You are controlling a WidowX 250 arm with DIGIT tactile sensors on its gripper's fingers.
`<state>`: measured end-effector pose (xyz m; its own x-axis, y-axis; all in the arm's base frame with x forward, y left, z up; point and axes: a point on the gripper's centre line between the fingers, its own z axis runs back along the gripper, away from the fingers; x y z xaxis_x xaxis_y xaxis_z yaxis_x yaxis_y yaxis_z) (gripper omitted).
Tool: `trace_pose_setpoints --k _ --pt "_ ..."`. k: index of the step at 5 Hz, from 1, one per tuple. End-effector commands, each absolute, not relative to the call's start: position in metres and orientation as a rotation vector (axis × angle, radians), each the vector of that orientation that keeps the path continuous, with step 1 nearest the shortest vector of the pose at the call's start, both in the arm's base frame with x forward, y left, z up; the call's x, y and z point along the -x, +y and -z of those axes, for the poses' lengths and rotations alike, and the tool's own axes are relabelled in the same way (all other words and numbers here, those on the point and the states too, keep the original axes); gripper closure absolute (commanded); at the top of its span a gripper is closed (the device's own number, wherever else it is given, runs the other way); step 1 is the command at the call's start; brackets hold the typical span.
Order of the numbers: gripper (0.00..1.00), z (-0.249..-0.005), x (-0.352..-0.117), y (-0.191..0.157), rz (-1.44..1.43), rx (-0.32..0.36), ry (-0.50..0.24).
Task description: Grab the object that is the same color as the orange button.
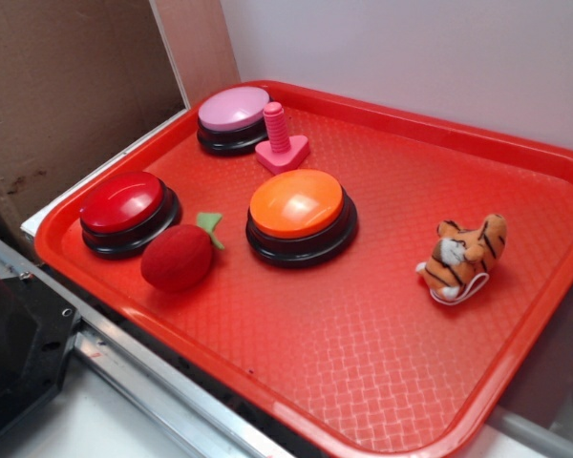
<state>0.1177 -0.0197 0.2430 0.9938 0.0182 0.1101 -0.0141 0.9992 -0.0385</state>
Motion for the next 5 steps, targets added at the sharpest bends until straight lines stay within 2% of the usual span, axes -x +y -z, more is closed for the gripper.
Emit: trace_pose_setpoints --k 1,3,4,5 --pt "0.0 -0.243 -0.118 -0.02 -0.016 0.038 -0.111" --pt "0.0 -0.234 -0.181 0.003 0.007 0.028 -0.09" --pt "0.0 -0.235 -0.206 0.006 0.002 0.05 -0.117" --pt "0.0 -0.239 -0.232 -0.04 0.046 0.07 -0.16"
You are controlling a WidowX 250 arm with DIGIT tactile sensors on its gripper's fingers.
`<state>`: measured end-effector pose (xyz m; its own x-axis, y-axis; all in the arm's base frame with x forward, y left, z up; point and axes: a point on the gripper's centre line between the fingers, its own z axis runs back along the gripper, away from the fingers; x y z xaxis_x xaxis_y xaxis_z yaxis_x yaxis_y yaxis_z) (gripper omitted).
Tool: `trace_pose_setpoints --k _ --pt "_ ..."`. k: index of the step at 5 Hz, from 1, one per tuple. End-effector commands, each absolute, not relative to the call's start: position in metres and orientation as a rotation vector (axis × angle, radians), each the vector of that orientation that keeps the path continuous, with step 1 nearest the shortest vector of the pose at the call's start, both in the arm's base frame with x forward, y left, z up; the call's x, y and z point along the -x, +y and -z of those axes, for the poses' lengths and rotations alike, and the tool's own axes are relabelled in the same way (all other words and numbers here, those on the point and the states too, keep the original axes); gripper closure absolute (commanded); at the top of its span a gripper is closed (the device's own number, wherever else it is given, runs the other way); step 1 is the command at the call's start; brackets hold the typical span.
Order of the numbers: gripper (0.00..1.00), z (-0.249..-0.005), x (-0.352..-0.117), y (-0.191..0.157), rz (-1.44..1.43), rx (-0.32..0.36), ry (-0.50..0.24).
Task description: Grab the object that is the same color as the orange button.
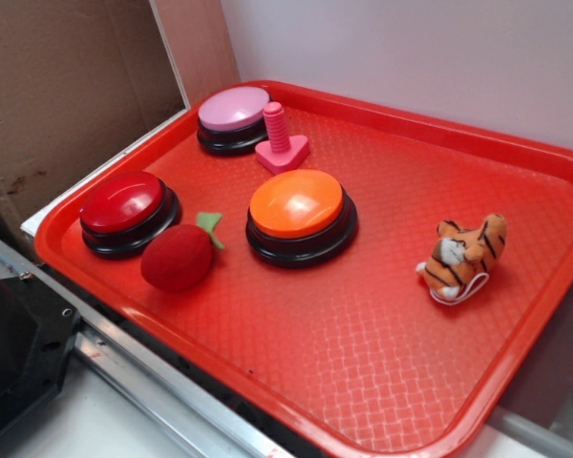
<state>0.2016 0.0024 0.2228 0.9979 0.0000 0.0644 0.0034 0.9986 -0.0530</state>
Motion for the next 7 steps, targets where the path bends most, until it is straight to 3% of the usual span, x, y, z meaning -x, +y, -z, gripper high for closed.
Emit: trace_pose_setpoints --k 1,2,3,5,7 --pt "0.0 -0.237 -0.241 -0.093 0.143 0.087 -0.171" --pt "0.0 -0.231 -0.234 -0.143 0.164 0.092 -0.156" --pt "0.0 -0.207 -0.233 -0.159 0.192 0.095 -0.131" --pt "0.0 -0.139 -0.252 -0.169 0.251 0.069 -0.051" --pt "0.0 -0.139 -0.252 -0.169 0.251 0.069 -0.051"
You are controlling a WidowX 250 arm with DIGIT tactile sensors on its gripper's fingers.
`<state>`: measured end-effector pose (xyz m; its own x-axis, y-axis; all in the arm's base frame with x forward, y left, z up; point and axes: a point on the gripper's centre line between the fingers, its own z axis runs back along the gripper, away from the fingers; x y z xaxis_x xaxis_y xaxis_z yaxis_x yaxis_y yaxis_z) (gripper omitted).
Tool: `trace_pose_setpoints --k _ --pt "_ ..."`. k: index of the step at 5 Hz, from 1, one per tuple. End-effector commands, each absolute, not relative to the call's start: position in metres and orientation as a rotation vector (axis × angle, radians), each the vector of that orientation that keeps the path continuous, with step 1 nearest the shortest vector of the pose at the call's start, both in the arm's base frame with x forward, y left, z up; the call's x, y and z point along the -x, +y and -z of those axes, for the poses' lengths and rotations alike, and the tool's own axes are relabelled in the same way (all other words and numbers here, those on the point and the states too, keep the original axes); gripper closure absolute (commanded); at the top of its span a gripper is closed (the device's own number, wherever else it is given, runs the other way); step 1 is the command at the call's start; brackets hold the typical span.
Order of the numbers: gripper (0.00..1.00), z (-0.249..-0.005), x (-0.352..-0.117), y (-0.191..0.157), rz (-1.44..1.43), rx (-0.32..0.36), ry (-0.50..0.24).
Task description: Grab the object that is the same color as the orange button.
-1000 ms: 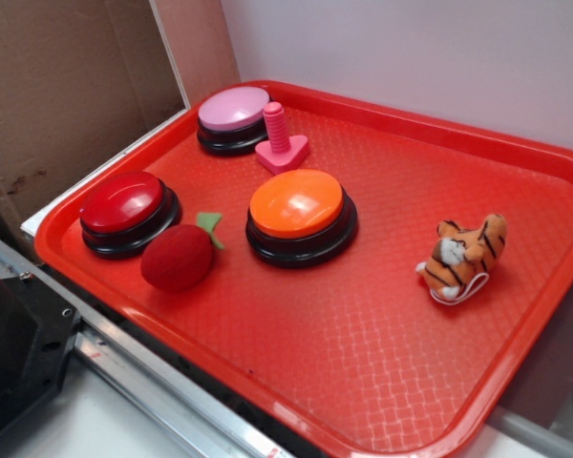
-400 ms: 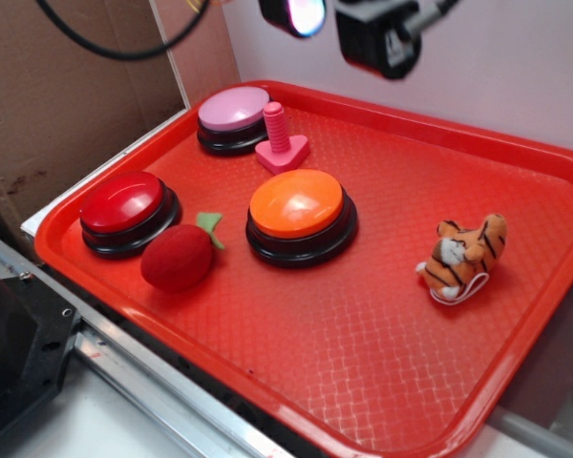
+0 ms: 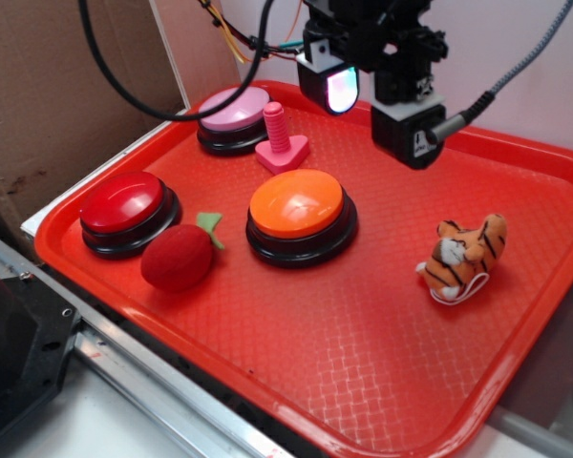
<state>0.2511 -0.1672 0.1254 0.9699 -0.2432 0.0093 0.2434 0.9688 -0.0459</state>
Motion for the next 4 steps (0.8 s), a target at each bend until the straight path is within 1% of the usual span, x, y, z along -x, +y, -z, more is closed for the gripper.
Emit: trace_pose_setpoints --k 1,2,3,4 --pt "0.0 -0.139 -0.252 -0.169 0.251 0.069 -0.051" --pt "0.0 -0.118 -0.245 -0.17 0.259 0.144 -0.032" --pt "0.0 -0.101 -0.25 -0.178 0.288 0.148 -0.013" --pt "0.0 -0.074 -0.261 -0.195 0.329 0.155 0.033"
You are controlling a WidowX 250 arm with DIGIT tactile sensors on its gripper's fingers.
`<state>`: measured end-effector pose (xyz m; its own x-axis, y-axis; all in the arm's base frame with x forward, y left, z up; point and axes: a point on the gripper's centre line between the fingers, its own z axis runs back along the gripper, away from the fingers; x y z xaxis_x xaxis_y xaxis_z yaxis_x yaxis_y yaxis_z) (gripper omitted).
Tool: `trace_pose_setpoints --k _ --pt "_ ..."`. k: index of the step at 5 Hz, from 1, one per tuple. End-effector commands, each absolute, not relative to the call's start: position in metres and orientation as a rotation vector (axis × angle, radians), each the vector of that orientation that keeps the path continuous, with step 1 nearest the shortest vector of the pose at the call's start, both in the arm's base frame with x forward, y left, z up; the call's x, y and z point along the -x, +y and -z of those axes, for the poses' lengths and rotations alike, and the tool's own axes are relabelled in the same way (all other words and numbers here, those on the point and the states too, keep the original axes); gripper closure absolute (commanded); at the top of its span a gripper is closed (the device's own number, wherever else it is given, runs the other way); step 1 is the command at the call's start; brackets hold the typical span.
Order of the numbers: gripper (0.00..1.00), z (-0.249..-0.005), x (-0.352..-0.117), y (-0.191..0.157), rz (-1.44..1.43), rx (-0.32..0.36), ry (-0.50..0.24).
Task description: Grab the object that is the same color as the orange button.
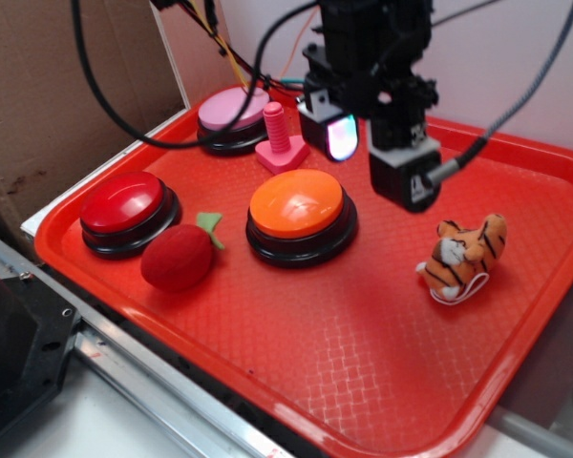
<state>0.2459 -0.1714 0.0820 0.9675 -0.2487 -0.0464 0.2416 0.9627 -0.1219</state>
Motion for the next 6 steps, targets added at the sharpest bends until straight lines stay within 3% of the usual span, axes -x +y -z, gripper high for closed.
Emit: trace_pose_setpoints --k 1,4,5,6 --pt "0.0 -0.062 -0.268 -0.201 0.343 0.152 0.047" --pt "0.0 -0.032 -0.293 -0.214 0.43 0.164 0.053" --pt "1.0 -0.007 -0.289 -0.217 0.471 0.218 0.082" --pt "1.0 -0.01 -0.284 -0.214 0.468 0.218 0.087"
